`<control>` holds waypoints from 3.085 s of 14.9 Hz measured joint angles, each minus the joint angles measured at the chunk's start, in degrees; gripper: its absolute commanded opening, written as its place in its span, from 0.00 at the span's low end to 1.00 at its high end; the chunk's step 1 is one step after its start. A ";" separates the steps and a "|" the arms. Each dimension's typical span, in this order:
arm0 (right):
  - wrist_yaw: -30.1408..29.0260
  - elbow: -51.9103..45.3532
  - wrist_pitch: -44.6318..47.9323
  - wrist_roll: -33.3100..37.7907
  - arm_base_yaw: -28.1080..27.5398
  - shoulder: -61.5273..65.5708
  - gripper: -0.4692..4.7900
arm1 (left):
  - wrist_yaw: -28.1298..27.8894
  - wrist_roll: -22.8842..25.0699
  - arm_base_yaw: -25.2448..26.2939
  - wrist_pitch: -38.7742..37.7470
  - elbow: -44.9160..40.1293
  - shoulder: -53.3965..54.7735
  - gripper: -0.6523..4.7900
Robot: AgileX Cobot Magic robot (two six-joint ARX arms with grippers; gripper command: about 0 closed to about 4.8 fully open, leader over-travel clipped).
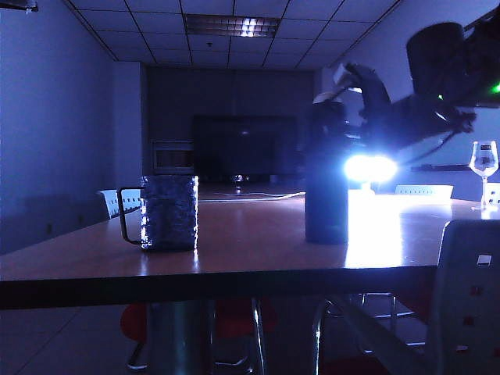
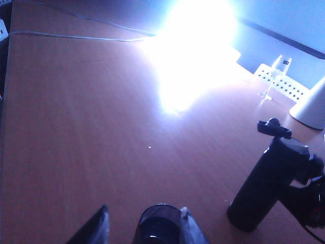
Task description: Pick up the black thermos cup, pour some water from it into the cup, and then put the thermos cup back on the table.
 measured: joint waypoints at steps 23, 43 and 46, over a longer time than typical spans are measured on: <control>6.97 0.17 -2.10 2.71 1.95 -0.31 0.60 | 0.26 -0.02 0.00 0.02 0.02 0.00 0.46; 42.10 0.35 2.47 12.26 11.74 2.01 0.60 | 1.55 -0.28 0.00 0.00 0.04 -0.07 0.46; 41.99 0.35 2.45 11.13 11.76 2.01 0.60 | 1.55 -0.28 0.00 0.00 0.04 -0.04 0.46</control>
